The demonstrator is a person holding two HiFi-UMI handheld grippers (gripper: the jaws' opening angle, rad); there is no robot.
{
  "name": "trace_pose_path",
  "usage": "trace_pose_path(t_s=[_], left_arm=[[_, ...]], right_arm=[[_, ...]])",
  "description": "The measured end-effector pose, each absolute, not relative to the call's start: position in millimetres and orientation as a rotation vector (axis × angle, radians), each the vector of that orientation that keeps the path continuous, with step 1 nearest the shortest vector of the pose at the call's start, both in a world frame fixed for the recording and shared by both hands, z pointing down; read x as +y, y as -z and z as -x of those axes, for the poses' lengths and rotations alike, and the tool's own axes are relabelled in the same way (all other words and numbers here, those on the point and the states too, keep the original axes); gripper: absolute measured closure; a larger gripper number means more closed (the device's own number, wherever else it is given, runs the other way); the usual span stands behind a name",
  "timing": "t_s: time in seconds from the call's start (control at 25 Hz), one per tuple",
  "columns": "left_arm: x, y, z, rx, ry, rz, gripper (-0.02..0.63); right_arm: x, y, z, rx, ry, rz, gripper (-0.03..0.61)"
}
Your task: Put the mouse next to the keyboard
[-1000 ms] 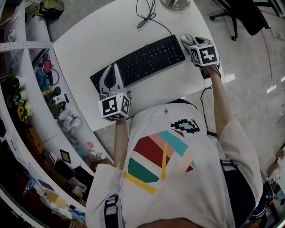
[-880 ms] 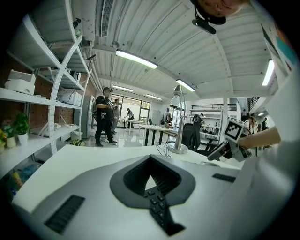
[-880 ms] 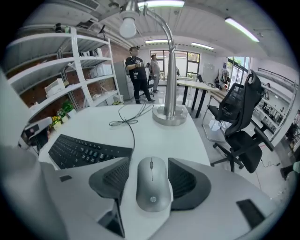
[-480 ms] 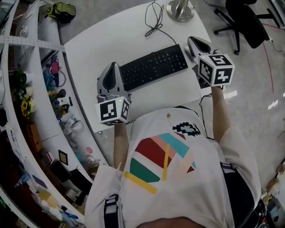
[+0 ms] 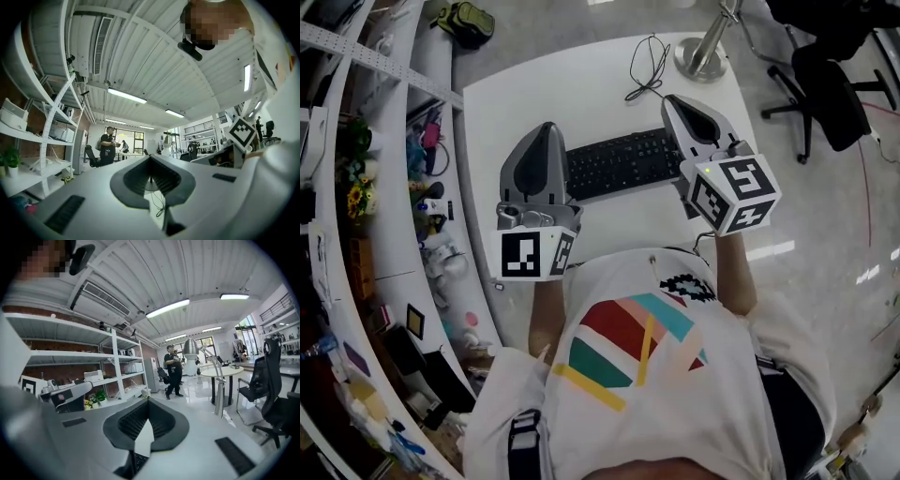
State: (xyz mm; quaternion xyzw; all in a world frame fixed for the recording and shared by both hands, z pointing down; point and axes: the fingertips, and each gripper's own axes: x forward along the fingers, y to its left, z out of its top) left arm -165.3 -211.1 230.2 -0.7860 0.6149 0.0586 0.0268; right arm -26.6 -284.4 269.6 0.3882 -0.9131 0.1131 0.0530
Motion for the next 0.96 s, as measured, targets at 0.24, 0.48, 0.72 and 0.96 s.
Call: trace_pose_path(t_s=[0.24,0.48,0.72,0.96], left_arm=[[-210.8,-222.8,165.7,1.922,-0.202,2.397,0.571],[-215.5,-219.5,153.8,1.895,-0.199,2.412,0.571],[-222.6,-227.4,146.5,1.886,-0.194,2.448,0.571],[-223.1,-232.7,155.1,1.907,-0.186,2.447,0.571]], right_arm=[[-265.7,-250.9,38.5,-2.819,-0.252,-1.132,0.566],[-268.5,-260.0,33.0,-2.761,-0.206,-1.144,0.566],[-272.2,-264.3,28.2,-2.746,-0.192,-1.145,0.566],[-280.9,-273.9,25.5,-2.666,-0.125,-1.193,0.566]])
